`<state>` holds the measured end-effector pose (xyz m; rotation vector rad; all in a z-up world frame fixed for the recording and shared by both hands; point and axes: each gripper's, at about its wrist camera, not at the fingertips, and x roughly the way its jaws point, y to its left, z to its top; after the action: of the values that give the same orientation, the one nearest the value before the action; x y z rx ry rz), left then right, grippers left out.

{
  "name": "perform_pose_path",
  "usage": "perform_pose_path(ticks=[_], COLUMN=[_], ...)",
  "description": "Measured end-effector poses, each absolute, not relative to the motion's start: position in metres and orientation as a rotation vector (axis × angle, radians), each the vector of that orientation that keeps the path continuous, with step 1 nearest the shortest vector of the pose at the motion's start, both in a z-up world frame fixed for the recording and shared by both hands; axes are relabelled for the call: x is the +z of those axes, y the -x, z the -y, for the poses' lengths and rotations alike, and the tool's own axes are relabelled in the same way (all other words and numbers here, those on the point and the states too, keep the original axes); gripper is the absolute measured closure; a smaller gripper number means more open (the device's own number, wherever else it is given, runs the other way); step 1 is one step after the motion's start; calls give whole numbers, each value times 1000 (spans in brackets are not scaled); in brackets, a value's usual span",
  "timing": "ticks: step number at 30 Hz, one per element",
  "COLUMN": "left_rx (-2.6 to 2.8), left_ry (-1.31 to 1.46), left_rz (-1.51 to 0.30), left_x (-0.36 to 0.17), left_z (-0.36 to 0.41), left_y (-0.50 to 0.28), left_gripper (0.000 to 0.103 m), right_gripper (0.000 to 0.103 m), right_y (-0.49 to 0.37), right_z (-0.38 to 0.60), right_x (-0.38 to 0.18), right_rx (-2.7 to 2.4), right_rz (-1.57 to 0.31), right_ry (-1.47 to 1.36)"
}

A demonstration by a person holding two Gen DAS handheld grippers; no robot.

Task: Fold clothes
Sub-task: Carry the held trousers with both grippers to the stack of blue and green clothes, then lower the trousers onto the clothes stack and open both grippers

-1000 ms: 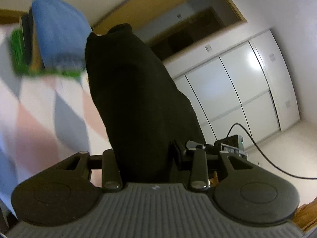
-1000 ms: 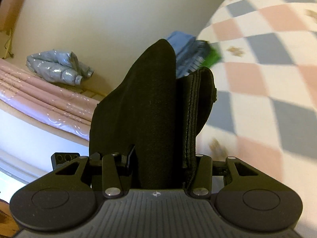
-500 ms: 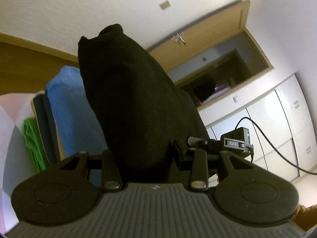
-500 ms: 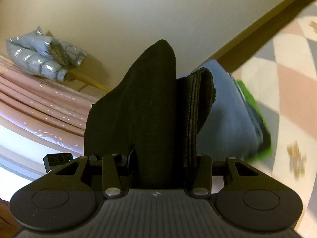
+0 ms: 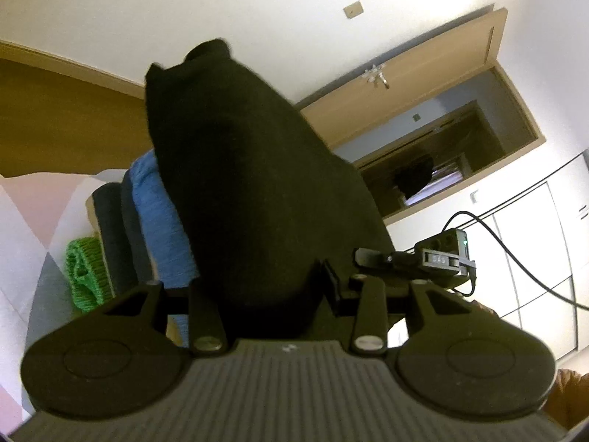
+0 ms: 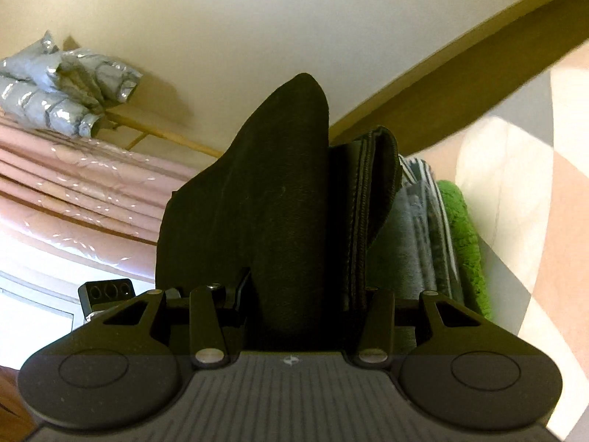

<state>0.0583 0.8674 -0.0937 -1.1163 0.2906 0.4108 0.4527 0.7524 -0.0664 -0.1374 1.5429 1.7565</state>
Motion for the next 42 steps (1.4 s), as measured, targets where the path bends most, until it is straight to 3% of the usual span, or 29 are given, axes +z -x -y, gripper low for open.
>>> perform_pose_path(ticks=[2, 8, 10, 13, 17, 22, 26, 30, 36, 38, 40, 42], left_rx=[418, 408, 412, 373, 352, 423, 422, 440, 448, 475, 519, 584], left_ry=[1111, 1080, 1090, 1039, 1040, 1101, 1045, 1101, 1096, 1067, 1055, 1034], left_rz=[-309, -320, -313, -230, -293, -317, -267, -330, -357, -377, -377, -342], left_x=[-95, -95, -92, -68, -84, -95, -71, -94, -95, -87, -76, -60], left_z=[-868, -868, -865, -853, -852, -854, -861, -865, -854, -855, -851, -848], left_y=[-63, -69, -74, -73, -87, -81, -76, -64, -37, -27, -15, 5], left_gripper=[66, 65, 65, 60, 62, 65, 66, 64, 61, 55, 54, 56], right_gripper=[53, 51, 45, 47, 50, 43, 48, 50, 36, 29, 8, 9], right_y=[-455, -456, -457, -452, -462, -460, -454, -454, -454, -455, -460, -470], right_z=[-752, -748, -747, -737, -725, -732, -729, -727, -719, -714, -702, -687], right_x=[-76, -75, -77, -66, -49, -68, -63, -79, -88, -79, -65, -53], right_rx=[1748, 1745, 1721, 1764, 1800, 1708, 1728, 1685, 1671, 1639, 1534, 1424], right_rz=[-1550, -1513, -1504, -1447, -1396, -1455, -1435, -1507, -1461, -1406, -1298, -1207], right_ry=[116, 98, 109, 88, 25, 117, 40, -4, 23, 45, 63, 31])
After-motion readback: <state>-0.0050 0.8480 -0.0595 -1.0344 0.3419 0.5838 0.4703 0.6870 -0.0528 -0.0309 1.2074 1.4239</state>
